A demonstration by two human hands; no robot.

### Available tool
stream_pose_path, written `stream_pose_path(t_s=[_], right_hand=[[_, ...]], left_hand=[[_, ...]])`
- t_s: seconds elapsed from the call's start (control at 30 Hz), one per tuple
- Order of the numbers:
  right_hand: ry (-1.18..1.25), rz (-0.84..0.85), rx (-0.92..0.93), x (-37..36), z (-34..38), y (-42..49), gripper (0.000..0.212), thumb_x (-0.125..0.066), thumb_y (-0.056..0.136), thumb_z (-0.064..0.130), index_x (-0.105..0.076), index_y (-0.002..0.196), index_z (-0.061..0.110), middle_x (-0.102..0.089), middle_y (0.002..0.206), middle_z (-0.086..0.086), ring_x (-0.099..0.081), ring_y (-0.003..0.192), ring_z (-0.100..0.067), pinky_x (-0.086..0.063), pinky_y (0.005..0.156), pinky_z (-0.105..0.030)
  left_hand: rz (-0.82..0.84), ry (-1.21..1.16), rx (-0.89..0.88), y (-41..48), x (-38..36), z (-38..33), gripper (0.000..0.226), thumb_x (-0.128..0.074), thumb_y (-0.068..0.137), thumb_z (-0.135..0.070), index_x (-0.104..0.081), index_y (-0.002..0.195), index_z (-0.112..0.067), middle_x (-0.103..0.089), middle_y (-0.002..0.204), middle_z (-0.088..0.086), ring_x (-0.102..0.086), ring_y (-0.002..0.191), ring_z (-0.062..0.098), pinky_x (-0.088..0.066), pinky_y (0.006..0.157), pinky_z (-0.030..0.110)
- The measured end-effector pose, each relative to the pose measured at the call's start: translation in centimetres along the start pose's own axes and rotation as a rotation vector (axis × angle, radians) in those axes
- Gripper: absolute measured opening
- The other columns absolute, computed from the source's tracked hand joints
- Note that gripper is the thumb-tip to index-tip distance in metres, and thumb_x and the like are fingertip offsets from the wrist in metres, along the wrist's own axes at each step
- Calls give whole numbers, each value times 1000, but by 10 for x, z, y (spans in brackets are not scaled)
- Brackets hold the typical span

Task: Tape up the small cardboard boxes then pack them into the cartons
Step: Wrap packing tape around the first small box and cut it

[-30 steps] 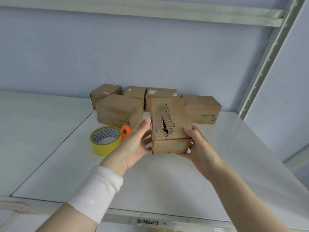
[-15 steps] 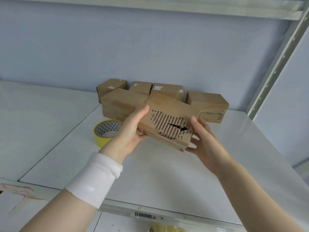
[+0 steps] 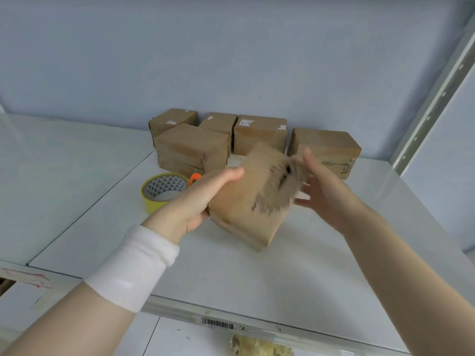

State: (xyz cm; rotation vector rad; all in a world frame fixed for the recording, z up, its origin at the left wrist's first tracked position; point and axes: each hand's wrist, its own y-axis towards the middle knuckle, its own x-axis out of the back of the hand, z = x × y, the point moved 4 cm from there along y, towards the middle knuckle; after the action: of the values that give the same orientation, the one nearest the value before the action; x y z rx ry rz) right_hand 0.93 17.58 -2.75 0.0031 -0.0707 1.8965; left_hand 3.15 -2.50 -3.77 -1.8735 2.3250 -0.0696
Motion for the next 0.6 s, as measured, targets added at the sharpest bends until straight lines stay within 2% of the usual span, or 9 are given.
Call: stream_pose_path(t_s=[0.07, 0.1, 0.13, 0.2, 0.3, 0.43, 0.5, 0.53, 0.6], right_hand=[[122, -160, -2, -8, -13, 0, 92, -44, 65, 74, -35, 143, 28, -43, 145, 10, -34, 136, -11, -33, 109, -39], [188, -168, 2, -19, -20, -1, 87, -41, 70, 72, -32, 144, 28, -38, 148, 11, -31, 138, -7, -30, 112, -35], [251, -138, 10, -33, -27, -2, 75, -38, 78, 68, -35, 143, 29, -40, 146, 12, -35, 135, -3, -32, 110, -31], [351, -108, -22, -55, -42, 0, 57, -38, 90, 57, -39, 141, 31, -52, 138, 10, -51, 123, -5, -43, 102, -27], [426, -182, -102, -63, -56, 5, 58, -41, 93, 53, -32, 145, 29, -51, 137, 9, -52, 122, -11, -43, 102, -35], [363, -262, -172, -60, -68, 9, 56, -40, 93, 55, -35, 143, 32, -50, 139, 9, -48, 125, -15, -38, 108, -42], [333, -294, -198, -59, -66, 6, 52, -39, 94, 53, -38, 142, 31, -53, 136, 7, -50, 123, -17, -39, 106, -40], [318, -313, -195, -58, -62, 4, 51, -38, 96, 51, -40, 141, 29, -53, 135, 6, -50, 122, -16, -39, 106, -38], [230, -398, -136, -55, -47, -2, 49, -36, 97, 48, -40, 140, 25, -47, 138, 10, -44, 124, -10, -33, 102, -28]], left_hand=[[-115, -259, 6, 3, 2, 4, 34, -59, 83, -41, -63, 110, -21, -72, 105, -2, -68, 95, 9, -53, 78, 29], [-141, -318, 2, 4, 1, 8, 36, -59, 84, -41, -62, 113, -20, -71, 109, -1, -67, 100, 12, -52, 83, 31], [-154, -333, 5, 6, -2, 12, 33, -58, 85, -42, -63, 111, -21, -71, 107, -1, -67, 100, 12, -52, 83, 32], [-203, -330, 23, 8, -7, 22, 25, -56, 88, -43, -65, 101, -25, -74, 94, -6, -70, 87, 8, -54, 74, 28], [-326, -352, 14, 11, -5, 33, 20, -53, 91, -44, -65, 94, -29, -74, 79, -12, -70, 74, 3, -54, 61, 23], [-358, -335, 39, 18, -4, 44, 23, -51, 93, -40, -66, 87, -24, -74, 76, -8, -70, 74, 8, -53, 74, 30], [-345, -250, 58, 19, -5, 46, 25, -48, 95, -39, -67, 90, -24, -74, 88, -5, -68, 84, 10, -52, 84, 32], [-349, -158, 38, 19, -3, 44, 27, -45, 96, -39, -66, 100, -23, -70, 103, -3, -64, 97, 12, -48, 94, 33], [-377, 61, -116, 16, 13, 32, 31, -41, 98, -36, -60, 116, -20, -62, 121, -4, -56, 116, 12, -39, 105, 33]])
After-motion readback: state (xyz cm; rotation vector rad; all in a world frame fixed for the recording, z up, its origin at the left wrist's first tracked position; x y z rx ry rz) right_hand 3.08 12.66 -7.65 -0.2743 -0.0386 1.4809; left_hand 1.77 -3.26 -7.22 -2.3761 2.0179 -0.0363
